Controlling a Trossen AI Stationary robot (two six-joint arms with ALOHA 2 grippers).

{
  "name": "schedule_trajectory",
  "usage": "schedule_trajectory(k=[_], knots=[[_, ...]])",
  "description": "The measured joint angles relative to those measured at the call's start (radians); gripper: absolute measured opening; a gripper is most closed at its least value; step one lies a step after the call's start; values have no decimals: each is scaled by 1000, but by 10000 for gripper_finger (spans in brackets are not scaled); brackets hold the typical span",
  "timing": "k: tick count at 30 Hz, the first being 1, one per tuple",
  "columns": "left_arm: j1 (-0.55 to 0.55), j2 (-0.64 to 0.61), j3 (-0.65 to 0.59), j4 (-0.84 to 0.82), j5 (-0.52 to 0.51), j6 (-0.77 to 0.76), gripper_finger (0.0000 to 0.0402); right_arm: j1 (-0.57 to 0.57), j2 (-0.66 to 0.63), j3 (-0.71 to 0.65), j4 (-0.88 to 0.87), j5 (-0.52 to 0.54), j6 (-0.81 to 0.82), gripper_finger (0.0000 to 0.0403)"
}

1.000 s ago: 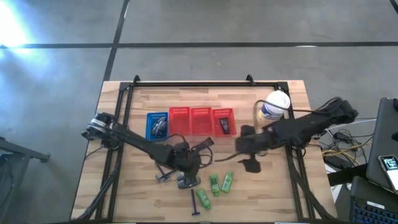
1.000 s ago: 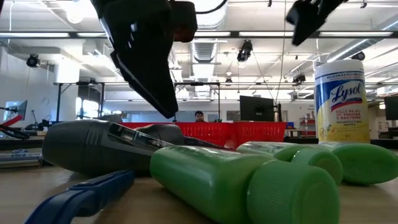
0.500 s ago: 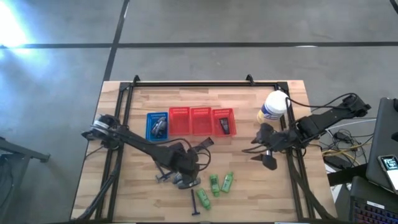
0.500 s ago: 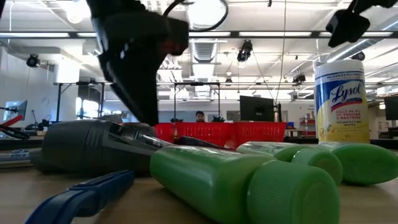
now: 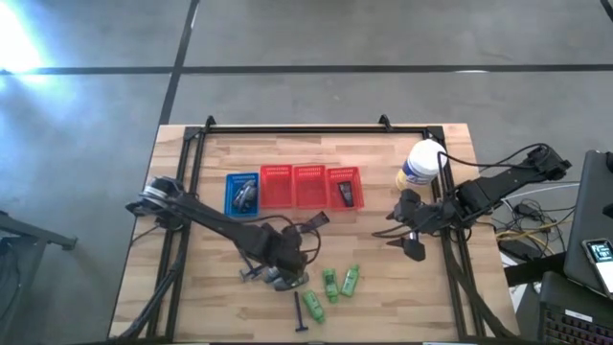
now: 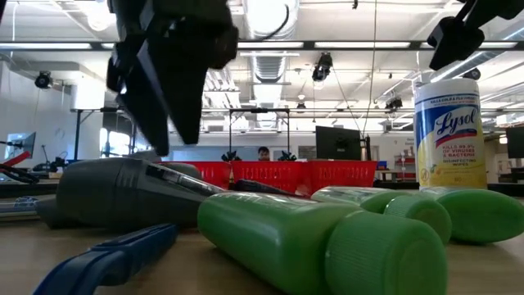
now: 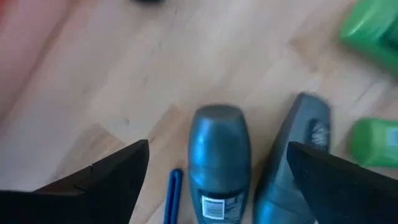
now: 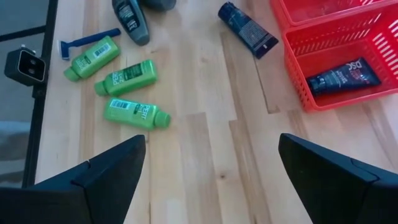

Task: Pick & Place Travel size toiletries
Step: Put the gray deodorant into the blue bin

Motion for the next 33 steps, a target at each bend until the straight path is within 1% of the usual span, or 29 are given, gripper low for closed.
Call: schedule_trajectory(k=[3,8,14,18,20,22,29,31,33], knots=[[-2,23,-13,-6,25,-4,387,0,0,0,0,0,-4,365],[-1,67,-12,-13,30,-14,386,0,0,0,-1,0,-5,366],[0,152,-7,7,115,21,385,-1,8,0,-3,0,-1,366],[-1,169,9,-4,132,30,379,-1,7,0,-4,0,5,366],[-2,164,7,-3,123,30,365,-1,6,0,-4,0,7,366],[-2,161,6,-8,112,46,340,-1,7,0,-5,0,12,366],[1,159,6,11,87,180,221,-1,13,0,-5,0,31,364],[7,152,7,5,77,200,213,-1,13,0,-5,-1,39,362],[11,141,11,-11,29,209,213,-1,13,0,-5,-1,52,359]])
